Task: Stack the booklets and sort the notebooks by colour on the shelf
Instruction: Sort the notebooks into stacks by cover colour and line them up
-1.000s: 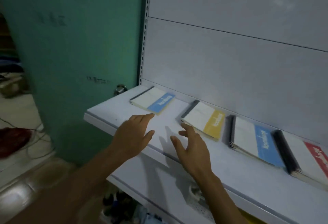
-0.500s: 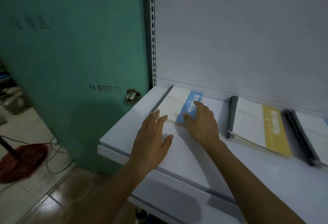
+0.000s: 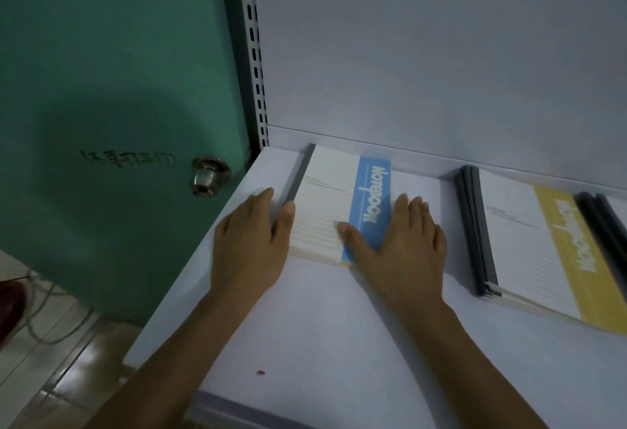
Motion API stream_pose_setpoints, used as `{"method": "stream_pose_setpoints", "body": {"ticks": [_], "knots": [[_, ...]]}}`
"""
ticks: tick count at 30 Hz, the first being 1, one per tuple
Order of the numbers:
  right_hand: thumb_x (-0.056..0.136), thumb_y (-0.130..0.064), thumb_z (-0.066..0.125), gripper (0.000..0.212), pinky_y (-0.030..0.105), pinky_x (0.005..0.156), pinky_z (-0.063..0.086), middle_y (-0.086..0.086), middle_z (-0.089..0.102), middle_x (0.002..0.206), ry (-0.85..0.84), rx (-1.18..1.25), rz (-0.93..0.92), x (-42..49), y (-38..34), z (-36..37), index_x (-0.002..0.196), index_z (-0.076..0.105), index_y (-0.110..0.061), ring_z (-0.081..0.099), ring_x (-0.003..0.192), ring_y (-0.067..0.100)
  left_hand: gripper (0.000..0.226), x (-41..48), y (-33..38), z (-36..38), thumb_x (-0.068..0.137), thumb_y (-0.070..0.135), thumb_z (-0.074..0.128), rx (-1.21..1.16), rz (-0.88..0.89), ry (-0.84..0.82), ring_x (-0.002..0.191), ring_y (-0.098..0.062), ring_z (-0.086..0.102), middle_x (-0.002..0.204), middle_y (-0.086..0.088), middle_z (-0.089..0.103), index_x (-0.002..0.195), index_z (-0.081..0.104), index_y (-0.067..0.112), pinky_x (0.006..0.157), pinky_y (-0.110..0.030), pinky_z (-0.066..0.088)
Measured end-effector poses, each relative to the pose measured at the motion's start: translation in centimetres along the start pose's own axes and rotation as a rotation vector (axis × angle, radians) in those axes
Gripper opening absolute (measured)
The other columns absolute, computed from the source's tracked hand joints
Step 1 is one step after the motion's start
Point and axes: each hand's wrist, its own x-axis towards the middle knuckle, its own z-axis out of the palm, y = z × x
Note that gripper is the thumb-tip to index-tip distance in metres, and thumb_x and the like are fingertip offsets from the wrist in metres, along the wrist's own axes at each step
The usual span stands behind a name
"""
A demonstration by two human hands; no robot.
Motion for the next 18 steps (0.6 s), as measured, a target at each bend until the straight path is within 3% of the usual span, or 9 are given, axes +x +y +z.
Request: {"method": "stream_pose_setpoints", "body": {"ticks": [3, 5, 9, 11, 14, 18], "knots": [[0.074, -0.082, 0.021, 0.101, 0.044, 0.117, 0.014, 0.013, 0.029, 0.152, -0.034, -0.059, 0.024, -0.1, -0.4, -0.2, 0.141, 0.035, -0.007, 0.019, 0.143, 0.026, 0.050, 0.2, -0.1, -0.2, 0.097, 0.040, 0.027, -0.065, 0.008, 0.005, 0.128, -0.020, 0.045, 0.136, -0.003, 0.053, 0.136, 0.046, 0.014, 0.110, -0.042, 0.030], [0.076, -0.082, 0.024, 0.094, 0.044, 0.114, 0.023, 0.012, 0.041, 0.143, -0.054, -0.083, 0.052, -0.3, -0.6, -0.7, 0.131, 0.044, -0.008, 0.030, 0.137, 0.026, 0.043, 0.2, -0.1, -0.3, 0.100, 0.033, 0.029, -0.120, -0.004, -0.016, 0.125, -0.021, 0.047, 0.132, -0.003, 0.055, 0.133, 0.049, 0.013, 0.108, -0.044, 0.031], [0.078, -0.079, 0.031, 0.080, 0.038, 0.101, 0.037, 0.007, 0.054, 0.121, -0.025, -0.077, 0.132, -2.9, -1.2, -1.7, 0.113, 0.053, -0.010, 0.047, 0.118, 0.025, 0.038, 1.0, -0.3, -1.1, 0.098, 0.029, 0.031, -0.100, 0.013, -0.114, 0.106, -0.033, 0.055, 0.107, -0.014, 0.063, 0.109, 0.056, 0.002, 0.096, -0.050, 0.040], [0.079, -0.075, 0.037, 0.076, 0.036, 0.097, 0.040, 0.007, 0.054, 0.116, 0.001, -0.026, 0.186, -4.8, -1.4, -1.8, 0.112, 0.053, -0.008, 0.049, 0.114, 0.025, 0.041, 1.7, -0.8, -1.6, 0.098, 0.037, 0.032, -0.025, 0.059, -0.158, 0.115, -0.030, 0.050, 0.120, -0.010, 0.061, 0.117, 0.056, 0.009, 0.099, -0.046, 0.038], [0.078, -0.069, 0.053, 0.060, 0.031, 0.081, 0.043, -0.001, 0.053, 0.102, 0.070, 0.085, 0.264, -7.1, -1.8, -1.8, 0.103, 0.051, -0.014, 0.051, 0.100, 0.019, 0.048, 1.9, -1.7, -1.7, 0.097, 0.050, 0.028, 0.080, 0.173, -0.184, 0.134, -0.021, 0.032, 0.144, 0.001, 0.044, 0.129, 0.051, 0.021, 0.106, -0.040, 0.024], [0.075, -0.054, 0.071, 0.045, 0.024, 0.065, 0.046, -0.009, 0.056, 0.096, 0.199, 0.298, 0.323, -9.4, -2.6, -1.8, 0.100, 0.051, -0.022, 0.056, 0.087, 0.009, 0.050, 1.6, -2.2, -1.3, 0.095, 0.056, 0.028, 0.114, 0.226, -0.211, 0.137, -0.022, 0.025, 0.149, 0.000, 0.035, 0.126, 0.052, 0.025, 0.108, -0.041, 0.020]]}}
